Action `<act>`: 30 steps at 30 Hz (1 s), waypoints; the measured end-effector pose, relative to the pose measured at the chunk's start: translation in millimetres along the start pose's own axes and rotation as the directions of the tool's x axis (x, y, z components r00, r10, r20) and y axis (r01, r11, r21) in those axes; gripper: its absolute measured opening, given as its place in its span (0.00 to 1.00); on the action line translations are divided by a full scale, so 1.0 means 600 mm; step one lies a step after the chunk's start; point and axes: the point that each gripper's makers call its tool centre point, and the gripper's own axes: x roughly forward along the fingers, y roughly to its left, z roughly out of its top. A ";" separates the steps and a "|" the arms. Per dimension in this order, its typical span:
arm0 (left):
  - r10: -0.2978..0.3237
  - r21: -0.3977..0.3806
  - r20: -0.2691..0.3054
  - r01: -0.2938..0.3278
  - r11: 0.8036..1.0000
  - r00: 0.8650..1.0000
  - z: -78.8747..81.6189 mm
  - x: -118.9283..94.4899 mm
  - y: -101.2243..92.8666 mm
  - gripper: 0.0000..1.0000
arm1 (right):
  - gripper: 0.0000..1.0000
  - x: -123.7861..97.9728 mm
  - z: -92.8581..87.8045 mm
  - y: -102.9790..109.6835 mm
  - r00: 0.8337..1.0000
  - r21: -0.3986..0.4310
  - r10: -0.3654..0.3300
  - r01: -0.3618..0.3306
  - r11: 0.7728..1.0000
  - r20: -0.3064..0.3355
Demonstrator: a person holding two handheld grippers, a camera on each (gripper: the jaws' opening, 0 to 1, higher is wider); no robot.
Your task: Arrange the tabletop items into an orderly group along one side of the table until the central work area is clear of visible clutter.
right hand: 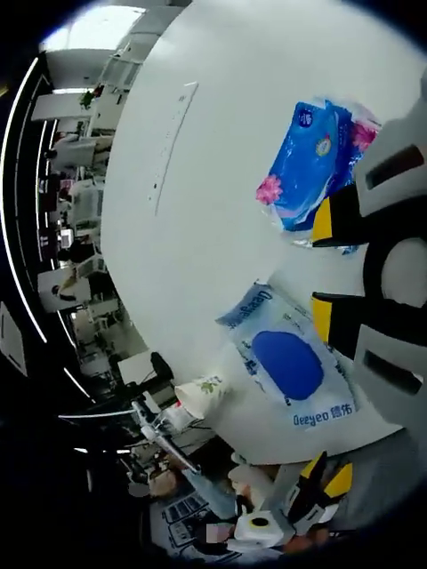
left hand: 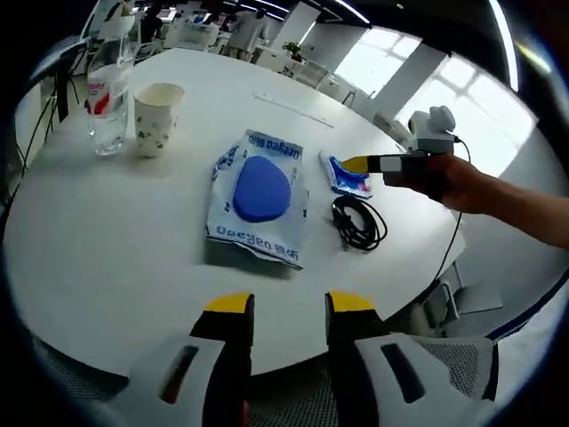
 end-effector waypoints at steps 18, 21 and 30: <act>-0.054 -0.188 -0.009 0.051 0.981 0.999 0.017 0.059 -0.012 0.22 | 0.21 0.069 0.033 0.017 0.995 -0.016 0.037 -0.039 0.999 -0.089; -0.051 -0.196 -0.002 0.050 0.979 0.999 0.020 0.065 -0.010 0.20 | 0.21 0.082 0.041 0.019 0.994 -0.039 0.035 -0.040 0.998 -0.105; 0.010 -0.319 0.026 -0.001 0.948 1.000 0.022 0.071 0.015 0.14 | 0.21 0.102 0.045 0.023 0.991 -0.170 -0.003 -0.019 0.985 -0.131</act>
